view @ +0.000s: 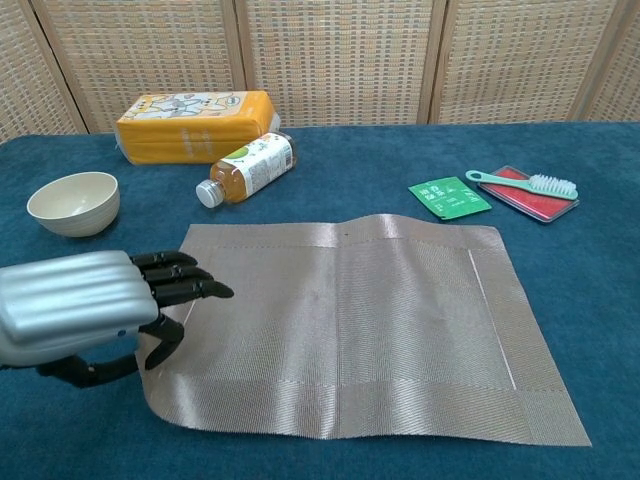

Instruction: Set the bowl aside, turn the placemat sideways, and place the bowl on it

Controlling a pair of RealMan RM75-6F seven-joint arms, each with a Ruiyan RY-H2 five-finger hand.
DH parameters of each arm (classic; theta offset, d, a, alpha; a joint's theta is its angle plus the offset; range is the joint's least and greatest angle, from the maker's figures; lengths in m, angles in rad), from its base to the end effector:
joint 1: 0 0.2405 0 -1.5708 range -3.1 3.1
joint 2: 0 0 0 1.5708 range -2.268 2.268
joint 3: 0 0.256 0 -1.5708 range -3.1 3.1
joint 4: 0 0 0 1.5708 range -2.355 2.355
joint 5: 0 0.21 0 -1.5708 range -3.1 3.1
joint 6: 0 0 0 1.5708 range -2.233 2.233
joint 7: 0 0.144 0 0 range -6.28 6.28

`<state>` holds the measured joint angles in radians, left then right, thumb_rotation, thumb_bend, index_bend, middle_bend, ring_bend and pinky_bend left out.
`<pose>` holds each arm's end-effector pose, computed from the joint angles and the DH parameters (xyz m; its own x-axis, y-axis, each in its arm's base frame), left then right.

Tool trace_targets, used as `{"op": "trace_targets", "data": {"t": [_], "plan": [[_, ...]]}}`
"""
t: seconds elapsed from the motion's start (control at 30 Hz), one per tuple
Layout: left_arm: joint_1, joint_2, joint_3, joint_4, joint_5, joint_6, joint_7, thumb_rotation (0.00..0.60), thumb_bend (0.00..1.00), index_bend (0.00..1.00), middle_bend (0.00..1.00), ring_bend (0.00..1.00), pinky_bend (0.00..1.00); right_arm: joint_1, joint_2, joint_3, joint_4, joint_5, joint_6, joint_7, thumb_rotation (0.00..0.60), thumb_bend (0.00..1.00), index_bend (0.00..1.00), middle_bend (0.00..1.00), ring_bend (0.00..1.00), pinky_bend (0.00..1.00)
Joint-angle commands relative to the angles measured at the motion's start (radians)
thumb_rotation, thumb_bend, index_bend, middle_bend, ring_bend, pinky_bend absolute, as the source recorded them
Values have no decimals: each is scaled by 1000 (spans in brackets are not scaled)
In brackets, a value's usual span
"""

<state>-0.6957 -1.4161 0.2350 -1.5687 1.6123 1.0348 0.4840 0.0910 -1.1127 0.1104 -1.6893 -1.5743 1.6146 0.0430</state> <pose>-0.1920 0.2310 -0.0217 0.8265 0.0882 0.5560 0.3931 -0.7975 -0.4577 -0.2732 -0.1909 0.1768 0.2720 0.1774 0.9458 -0.9496 -0.1098 0.2937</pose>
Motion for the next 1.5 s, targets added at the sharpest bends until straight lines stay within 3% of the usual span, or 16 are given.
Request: {"op": "trace_targets", "data": {"t": [0.03,0.27,0.73,0.77,0.8,0.9,0.93,1.1,1.3,1.5], "plan": [[21,50,27,-109,-26,-42,92,600,601,820,0,0,0,-2,1,0,-1,0,3,2,600,0,0,0,0,0],[28,67,26,-167,-24,-66,117,600,601,820,0,0,0,-3,1,1,-2,-1,1,-1,600,0,0,0,0,0],[54,75,2,-166,-56,-90,196,600,594,803,0,0,0,-3,2,3,-1,0,-4,3,600,0,0,0,0,0],[55,76,1,-167,-57,-91,200,600,580,773,0,0,0,-3,2,3,-2,0,-4,4,600,0,0,0,0,0],[57,77,1,-168,-58,-92,204,600,524,672,0,0,0,-3,2,3,-2,0,-4,3,600,0,0,0,0,0],[56,89,5,-174,-67,-110,217,600,149,149,0,0,0,-4,1,3,-2,-1,-4,1,600,0,0,0,0,0],[57,96,4,-180,-78,-116,225,600,43,30,0,0,0,-4,1,2,-2,-1,-5,0,600,0,0,0,0,0],[77,118,3,-190,-37,-65,187,600,0,0,0,0,0,-3,1,1,-4,-2,-8,1,600,0,0,0,0,0],[102,213,3,-214,45,51,10,600,0,0,0,0,0,-2,-2,2,-1,0,-12,-4,600,0,0,0,0,0],[193,287,-77,-231,-3,268,-85,600,0,0,0,0,0,7,-16,0,9,10,-37,-32,600,0,0,0,0,0]]}}
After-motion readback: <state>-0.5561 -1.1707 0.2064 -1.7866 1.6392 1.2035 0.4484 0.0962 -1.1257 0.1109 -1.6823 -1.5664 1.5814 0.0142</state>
